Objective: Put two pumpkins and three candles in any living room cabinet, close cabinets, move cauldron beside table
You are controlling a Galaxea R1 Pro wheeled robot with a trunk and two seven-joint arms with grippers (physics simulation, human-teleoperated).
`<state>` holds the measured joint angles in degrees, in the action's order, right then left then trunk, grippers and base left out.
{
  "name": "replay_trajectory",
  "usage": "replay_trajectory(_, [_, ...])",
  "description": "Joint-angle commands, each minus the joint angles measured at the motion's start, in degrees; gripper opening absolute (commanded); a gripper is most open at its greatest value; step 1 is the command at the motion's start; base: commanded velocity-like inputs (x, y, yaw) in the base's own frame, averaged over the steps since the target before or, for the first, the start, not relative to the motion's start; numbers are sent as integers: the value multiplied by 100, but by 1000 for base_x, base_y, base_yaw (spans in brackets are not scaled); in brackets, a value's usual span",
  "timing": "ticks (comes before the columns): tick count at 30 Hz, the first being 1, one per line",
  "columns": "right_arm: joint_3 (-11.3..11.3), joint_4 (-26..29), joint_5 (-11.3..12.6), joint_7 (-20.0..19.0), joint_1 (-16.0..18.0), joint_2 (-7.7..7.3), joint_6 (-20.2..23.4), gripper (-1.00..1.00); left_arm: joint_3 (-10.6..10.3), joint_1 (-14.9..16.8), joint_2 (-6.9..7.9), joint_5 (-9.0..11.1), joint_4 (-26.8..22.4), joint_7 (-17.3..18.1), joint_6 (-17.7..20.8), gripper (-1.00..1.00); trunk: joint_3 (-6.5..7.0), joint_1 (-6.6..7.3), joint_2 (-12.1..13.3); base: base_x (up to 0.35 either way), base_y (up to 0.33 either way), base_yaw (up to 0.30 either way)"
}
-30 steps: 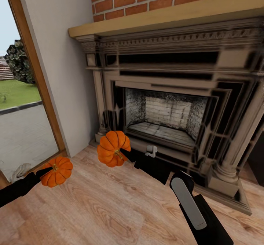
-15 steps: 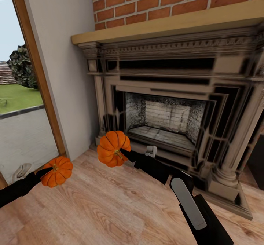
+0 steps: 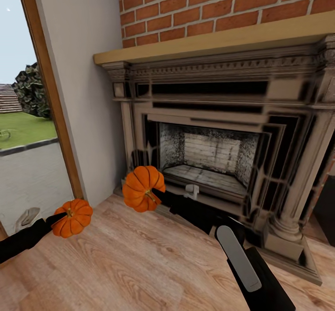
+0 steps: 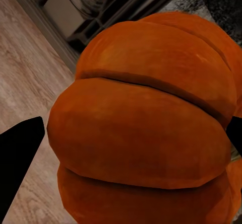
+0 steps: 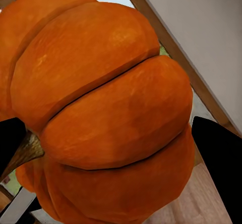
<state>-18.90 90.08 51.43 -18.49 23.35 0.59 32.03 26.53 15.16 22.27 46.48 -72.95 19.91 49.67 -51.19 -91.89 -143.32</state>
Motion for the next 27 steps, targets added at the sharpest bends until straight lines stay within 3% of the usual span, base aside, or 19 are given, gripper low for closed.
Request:
replay_trajectory(1, [-2,1,25,-2,3,2,31,-100,10,5,-2,-8,0,21,34,-100,7,4,-1,0,0,0])
replay_trajectory(8, [-58,1,21,1,3,2,31,-100,10,5,-1,-8,0,21,34,-100,96,22,8,0,0,0])
replay_trajectory(22, [-61,1,18,3,3,3,31,-100,10,5,-3,-7,0,21,34,-100,215,328,567,0,0,0])
replay_trajectory(27, [-61,1,24,175,3,3,31,-100,10,5,-3,-12,0,21,34,-100,257,438,768,0,0,0])
